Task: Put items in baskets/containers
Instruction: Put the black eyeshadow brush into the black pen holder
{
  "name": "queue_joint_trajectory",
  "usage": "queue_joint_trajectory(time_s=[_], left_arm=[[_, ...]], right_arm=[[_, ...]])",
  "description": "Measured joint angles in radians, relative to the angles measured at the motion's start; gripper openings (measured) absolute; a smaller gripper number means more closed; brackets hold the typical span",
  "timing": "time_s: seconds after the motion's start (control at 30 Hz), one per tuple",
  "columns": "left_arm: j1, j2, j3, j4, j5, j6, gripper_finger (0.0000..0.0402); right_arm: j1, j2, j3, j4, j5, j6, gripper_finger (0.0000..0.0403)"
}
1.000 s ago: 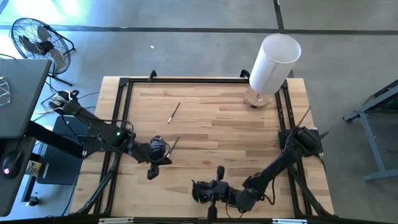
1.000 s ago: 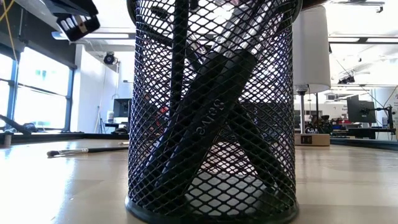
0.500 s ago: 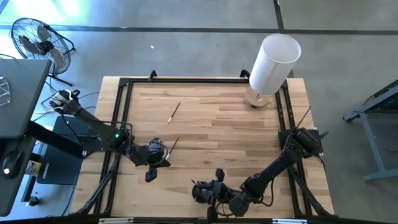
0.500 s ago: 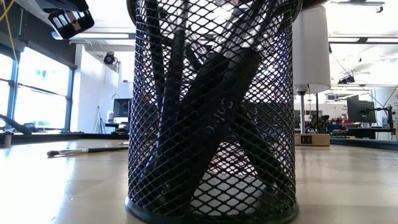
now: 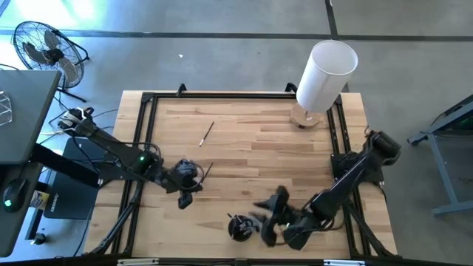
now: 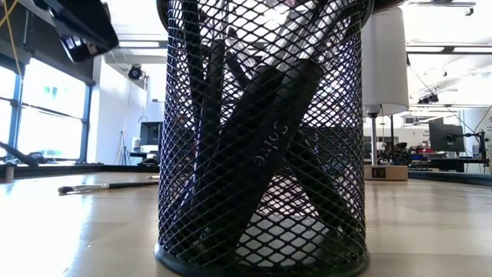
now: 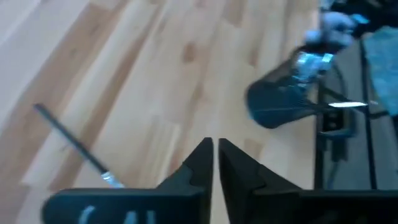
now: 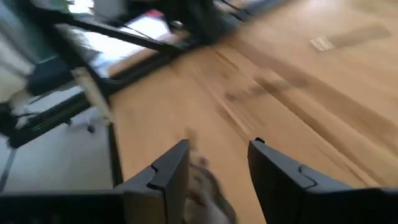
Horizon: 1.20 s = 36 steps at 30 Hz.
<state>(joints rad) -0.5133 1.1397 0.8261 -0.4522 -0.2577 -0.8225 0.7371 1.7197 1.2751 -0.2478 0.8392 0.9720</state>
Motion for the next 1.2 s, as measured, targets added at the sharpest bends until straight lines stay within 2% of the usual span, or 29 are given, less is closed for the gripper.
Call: queue_joint_trajectory(time_s=[0.17,0.27,0.37,0.53,0.7,1.07,1.2], left_arm=[[0.100,0.000,0.000,-0.125,0.009,-0.044,0.0100],[0.176,0.008,0.000,-0.251,-0.024,-0.070,0.0150],[0.298,0.035,0.000,-0.368,-0.014,-0.037,0.0180],[0.554,0.133,0.000,-0.402,0.033,0.069,0.0187],[0.737,0.246,0.000,-0.282,0.152,0.226,0.0188],[0.882,0.372,0.000,-0.171,0.179,0.348,0.0187],[0.903,0.409,0.000,-0.136,0.225,0.381,0.0177]], right_arm=[[-0.022,-0.072,0.000,-0.408,-0.109,0.389,0.0126],[-0.043,-0.073,-0.001,-0.553,-0.194,0.505,0.0111],[-0.074,-0.068,-0.019,-0.614,-0.247,0.564,0.0103],[-0.127,-0.066,-0.083,-0.584,-0.276,0.602,0.0099],[-0.172,-0.066,-0.133,-0.537,-0.306,0.602,0.0099],[-0.220,-0.066,-0.153,-0.528,-0.334,0.601,0.0099],[-0.233,-0.066,-0.153,-0.536,-0.327,0.599,0.0099]])
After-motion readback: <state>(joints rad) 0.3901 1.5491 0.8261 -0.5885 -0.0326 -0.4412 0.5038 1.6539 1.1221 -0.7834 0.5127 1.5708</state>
